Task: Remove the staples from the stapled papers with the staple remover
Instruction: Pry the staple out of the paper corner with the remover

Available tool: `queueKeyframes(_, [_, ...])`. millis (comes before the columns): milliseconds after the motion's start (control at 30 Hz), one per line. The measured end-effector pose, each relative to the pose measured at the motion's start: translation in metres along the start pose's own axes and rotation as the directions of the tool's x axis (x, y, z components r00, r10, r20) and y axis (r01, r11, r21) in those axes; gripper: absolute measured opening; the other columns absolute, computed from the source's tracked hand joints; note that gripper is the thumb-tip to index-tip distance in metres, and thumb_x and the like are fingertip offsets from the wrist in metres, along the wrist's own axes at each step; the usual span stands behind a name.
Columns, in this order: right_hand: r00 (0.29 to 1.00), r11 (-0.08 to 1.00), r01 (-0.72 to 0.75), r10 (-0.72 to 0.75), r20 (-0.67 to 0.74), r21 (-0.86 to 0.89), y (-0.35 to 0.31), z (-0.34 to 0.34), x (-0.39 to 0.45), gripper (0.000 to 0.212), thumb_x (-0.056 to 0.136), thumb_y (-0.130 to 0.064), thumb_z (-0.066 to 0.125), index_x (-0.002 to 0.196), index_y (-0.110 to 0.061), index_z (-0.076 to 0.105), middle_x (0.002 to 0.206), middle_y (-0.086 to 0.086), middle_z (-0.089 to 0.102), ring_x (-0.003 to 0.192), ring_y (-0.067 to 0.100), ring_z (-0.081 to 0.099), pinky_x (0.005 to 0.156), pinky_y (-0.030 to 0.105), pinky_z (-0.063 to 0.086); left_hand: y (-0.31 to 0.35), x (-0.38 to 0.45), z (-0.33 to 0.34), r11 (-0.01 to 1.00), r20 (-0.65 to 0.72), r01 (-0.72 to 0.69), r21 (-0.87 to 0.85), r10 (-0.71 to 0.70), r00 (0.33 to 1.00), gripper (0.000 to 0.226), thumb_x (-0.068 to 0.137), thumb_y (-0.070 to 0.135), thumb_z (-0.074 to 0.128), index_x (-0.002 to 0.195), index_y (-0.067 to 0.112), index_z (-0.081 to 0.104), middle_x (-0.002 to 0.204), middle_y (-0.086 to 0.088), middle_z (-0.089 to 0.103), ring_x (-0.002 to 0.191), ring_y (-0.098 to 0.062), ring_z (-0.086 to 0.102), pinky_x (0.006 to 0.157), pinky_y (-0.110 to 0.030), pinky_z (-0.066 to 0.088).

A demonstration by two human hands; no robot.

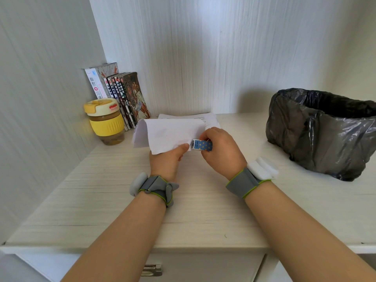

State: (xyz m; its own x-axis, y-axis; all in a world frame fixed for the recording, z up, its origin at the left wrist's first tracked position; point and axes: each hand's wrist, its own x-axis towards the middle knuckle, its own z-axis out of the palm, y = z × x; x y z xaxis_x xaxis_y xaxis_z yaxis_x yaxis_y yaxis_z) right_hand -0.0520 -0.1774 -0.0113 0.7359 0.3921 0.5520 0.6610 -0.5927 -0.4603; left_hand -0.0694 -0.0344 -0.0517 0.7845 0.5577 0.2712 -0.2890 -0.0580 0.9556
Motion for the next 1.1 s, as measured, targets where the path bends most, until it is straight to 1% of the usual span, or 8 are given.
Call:
queueKeyframes(267, [1.0, 1.0, 0.011, -0.011, -0.004, 0.001, 0.0001, 0.0006, -0.0003, 0.018, 0.075, 0.005, 0.054, 0.09, 0.001, 0.063, 0.094, 0.015, 0.062, 0.088, 0.028, 0.053, 0.069, 0.026, 0.034, -0.0005, -0.0002, 0.0, 1.0, 0.005, 0.007, -0.011, -0.007, 1.0, 0.036, 0.068, 0.01, 0.074, 0.043, 0.02, 0.05, 0.04, 0.009, 0.049, 0.039, -0.007, 0.042, 0.056, -0.026, 0.04])
queueKeyframes(433, [1.0, 1.0, 0.013, -0.013, -0.008, 0.02, 0.0004, 0.0008, -0.0015, 0.016, 0.076, 0.004, 0.055, 0.089, 0.002, 0.063, 0.093, 0.016, 0.062, 0.087, 0.028, 0.054, 0.067, 0.024, 0.032, -0.0015, 0.0, -0.0004, 1.0, 0.032, 0.017, -0.018, -0.016, 0.999, 0.035, 0.065, 0.016, 0.074, 0.038, 0.021, 0.051, 0.039, 0.009, 0.047, 0.039, -0.007, 0.041, 0.055, -0.025, 0.038])
queueKeyframes(533, [1.0, 0.999, 0.002, 0.0, -0.025, 0.053, -0.0011, 0.0007, -0.0024, 0.016, 0.075, 0.004, 0.056, 0.09, 0.003, 0.063, 0.093, 0.016, 0.062, 0.087, 0.028, 0.055, 0.068, 0.025, 0.035, -0.0025, 0.0006, -0.0002, 0.999, 0.025, 0.031, -0.028, -0.031, 0.999, 0.033, 0.064, 0.016, 0.074, 0.041, 0.02, 0.051, 0.039, 0.01, 0.048, 0.039, -0.006, 0.041, 0.055, -0.025, 0.037])
queueKeyframes(667, [0.999, 0.994, -0.009, 0.013, -0.039, 0.107, -0.0032, 0.0003, -0.0035, 0.016, 0.074, 0.004, 0.059, 0.09, 0.003, 0.063, 0.091, 0.017, 0.063, 0.085, 0.028, 0.056, 0.067, 0.025, 0.036, -0.0031, 0.0006, -0.0003, 0.999, 0.05, 0.033, -0.019, -0.032, 0.998, 0.039, 0.068, 0.012, 0.073, 0.037, 0.023, 0.053, 0.038, 0.01, 0.046, 0.039, -0.005, 0.04, 0.056, -0.026, 0.036])
queueKeyframes(800, [0.996, 0.99, -0.057, 0.064, -0.056, 0.127, -0.0024, -0.0009, -0.0032, 0.018, 0.072, 0.004, 0.058, 0.088, 0.001, 0.065, 0.09, 0.014, 0.065, 0.085, 0.026, 0.058, 0.07, 0.029, 0.042, -0.0033, 0.0014, -0.0003, 0.997, -0.002, 0.037, -0.061, -0.037, 0.999, 0.033, 0.067, 0.008, 0.074, 0.043, 0.021, 0.055, 0.041, 0.011, 0.05, 0.04, -0.005, 0.043, 0.057, -0.026, 0.039])
queueKeyframes(933, [0.997, 0.988, -0.061, 0.069, -0.047, 0.143, -0.0045, -0.0005, -0.0039, 0.018, 0.071, 0.004, 0.059, 0.087, -0.001, 0.067, 0.09, 0.014, 0.066, 0.084, 0.026, 0.059, 0.072, 0.033, 0.045, -0.0021, 0.0018, 0.0003, 0.999, -0.007, 0.025, -0.038, -0.025, 1.0, 0.029, 0.068, 0.008, 0.074, 0.054, 0.02, 0.052, 0.045, 0.01, 0.051, 0.044, -0.006, 0.045, 0.059, -0.025, 0.04])
queueKeyframes(1000, [0.996, 0.986, -0.07, 0.076, -0.038, 0.152, -0.0055, -0.0004, -0.0045, 0.019, 0.071, 0.003, 0.06, 0.088, -0.002, 0.067, 0.091, 0.013, 0.066, 0.084, 0.026, 0.059, 0.072, 0.032, 0.045, -0.0016, 0.0017, 0.0006, 0.999, -0.011, 0.026, -0.029, -0.027, 1.0, 0.029, 0.069, 0.008, 0.074, 0.057, 0.021, 0.052, 0.048, 0.01, 0.051, 0.046, -0.006, 0.046, 0.06, -0.024, 0.04])
queueKeyframes(1100, [0.996, 0.984, -0.088, 0.092, -0.016, 0.155, -0.0055, -0.001, -0.0051, 0.019, 0.072, 0.001, 0.062, 0.089, -0.003, 0.068, 0.092, 0.012, 0.066, 0.084, 0.024, 0.059, 0.07, 0.026, 0.042, -0.0013, 0.0007, 0.0014, 0.999, -0.005, 0.031, -0.021, -0.031, 1.0, 0.03, 0.069, 0.006, 0.074, 0.056, 0.021, 0.051, 0.044, 0.012, 0.051, 0.042, -0.004, 0.044, 0.056, -0.023, 0.039])
